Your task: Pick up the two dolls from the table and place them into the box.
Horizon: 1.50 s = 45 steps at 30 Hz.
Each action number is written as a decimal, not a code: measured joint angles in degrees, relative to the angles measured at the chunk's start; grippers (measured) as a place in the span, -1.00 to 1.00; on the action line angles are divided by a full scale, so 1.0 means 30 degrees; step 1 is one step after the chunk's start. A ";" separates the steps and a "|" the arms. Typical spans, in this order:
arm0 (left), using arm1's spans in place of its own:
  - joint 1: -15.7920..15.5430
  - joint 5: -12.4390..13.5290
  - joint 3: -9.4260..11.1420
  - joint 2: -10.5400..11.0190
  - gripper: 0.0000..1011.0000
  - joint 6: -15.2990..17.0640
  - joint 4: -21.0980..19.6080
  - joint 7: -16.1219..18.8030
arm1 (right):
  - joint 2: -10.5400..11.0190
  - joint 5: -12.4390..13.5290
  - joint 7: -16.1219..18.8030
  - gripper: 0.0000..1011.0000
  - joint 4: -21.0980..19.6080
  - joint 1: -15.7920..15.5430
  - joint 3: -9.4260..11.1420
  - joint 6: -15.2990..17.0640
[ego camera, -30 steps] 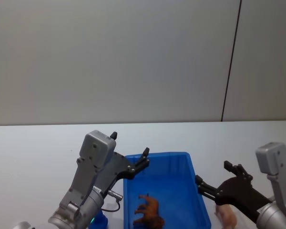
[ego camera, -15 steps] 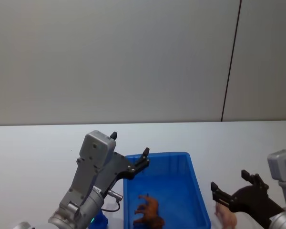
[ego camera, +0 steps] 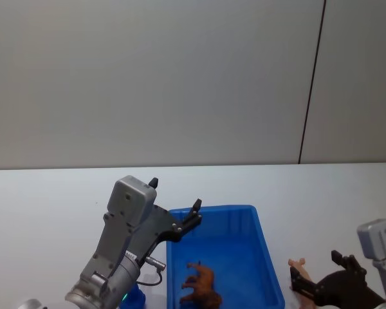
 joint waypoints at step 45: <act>0.0000 0.0000 0.0000 0.0000 0.98 0.0000 0.0000 0.0000 | -0.0400 -0.0802 0.0563 -0.23 0.1748 0.0160 -0.0223 -0.1222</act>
